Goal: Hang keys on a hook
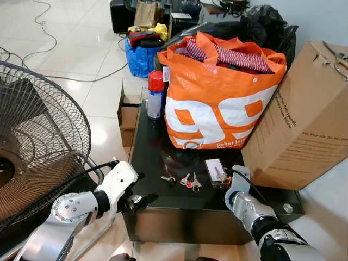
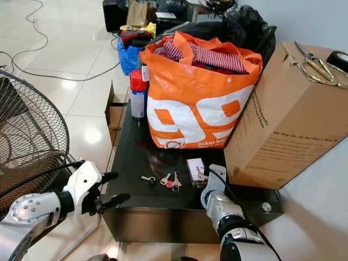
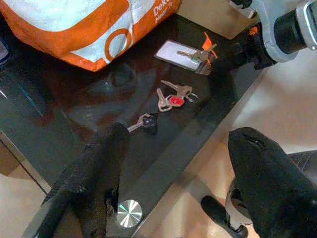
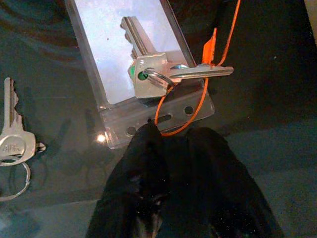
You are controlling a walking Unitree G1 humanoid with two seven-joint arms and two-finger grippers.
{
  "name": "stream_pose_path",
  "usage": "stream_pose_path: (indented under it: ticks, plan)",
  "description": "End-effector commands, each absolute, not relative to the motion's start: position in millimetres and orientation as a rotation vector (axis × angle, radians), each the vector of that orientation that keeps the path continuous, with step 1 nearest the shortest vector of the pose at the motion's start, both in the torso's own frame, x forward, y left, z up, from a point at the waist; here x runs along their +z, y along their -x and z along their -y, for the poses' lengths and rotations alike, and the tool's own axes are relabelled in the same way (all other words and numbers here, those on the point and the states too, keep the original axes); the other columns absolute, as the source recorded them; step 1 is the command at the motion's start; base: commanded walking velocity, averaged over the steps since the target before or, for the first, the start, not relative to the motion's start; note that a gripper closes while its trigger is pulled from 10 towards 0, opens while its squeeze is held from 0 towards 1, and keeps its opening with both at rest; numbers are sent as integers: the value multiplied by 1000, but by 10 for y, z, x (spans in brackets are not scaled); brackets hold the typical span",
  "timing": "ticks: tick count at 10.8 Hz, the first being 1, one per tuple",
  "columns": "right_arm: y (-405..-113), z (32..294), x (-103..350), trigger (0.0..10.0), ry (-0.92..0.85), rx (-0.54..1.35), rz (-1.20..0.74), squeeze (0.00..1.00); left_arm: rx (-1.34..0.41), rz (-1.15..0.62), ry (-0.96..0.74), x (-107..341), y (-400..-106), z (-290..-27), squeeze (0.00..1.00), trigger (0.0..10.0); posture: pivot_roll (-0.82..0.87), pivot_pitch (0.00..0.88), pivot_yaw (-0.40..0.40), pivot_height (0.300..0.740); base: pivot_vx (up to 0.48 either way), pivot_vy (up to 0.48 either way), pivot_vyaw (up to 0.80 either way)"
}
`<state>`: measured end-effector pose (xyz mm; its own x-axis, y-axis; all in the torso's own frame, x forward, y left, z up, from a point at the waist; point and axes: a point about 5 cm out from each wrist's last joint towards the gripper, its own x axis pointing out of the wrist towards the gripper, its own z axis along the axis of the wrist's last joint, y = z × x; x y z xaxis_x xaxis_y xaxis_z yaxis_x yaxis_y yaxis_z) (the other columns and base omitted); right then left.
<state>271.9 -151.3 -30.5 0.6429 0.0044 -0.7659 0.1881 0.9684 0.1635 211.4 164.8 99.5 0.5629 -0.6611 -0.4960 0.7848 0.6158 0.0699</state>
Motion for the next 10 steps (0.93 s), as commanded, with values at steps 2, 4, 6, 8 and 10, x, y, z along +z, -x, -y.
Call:
stream_pose_path:
  ticks: [2, 4, 6, 8, 10]
  plan:
    - [-2727, 1535, -301, 0, -250, -125, -862, 0, -872, -448, -298, 1032, -2099, -1647, 0, 10000, 32, 79, -101, 740, 0, 0, 0]
    - [-2705, 1534, -320, 0, -255, -130, -866, 0, -875, -451, -297, 1037, -2091, -1644, 0, 10000, 31, 82, -98, 740, 0, 0, 0]
    - [-2695, 1573, -320, 0, -254, -123, -862, 0, -876, -450, -295, 1039, -2090, -1633, 0, 10000, 32, 79, -103, 740, 0, 0, 0]
    - [-2647, 1653, -341, 0, -226, -83, -882, 0, -873, -450, -294, 1036, -2086, -1631, 0, 10000, 29, 78, -106, 740, 0, 0, 0]
    - [-2575, 1650, -373, 9686, -185, 6, -910, 0, -873, -450, -294, 1029, -2086, -1621, 0, 10000, 27, 76, -107, 740, 0, 0, 0]
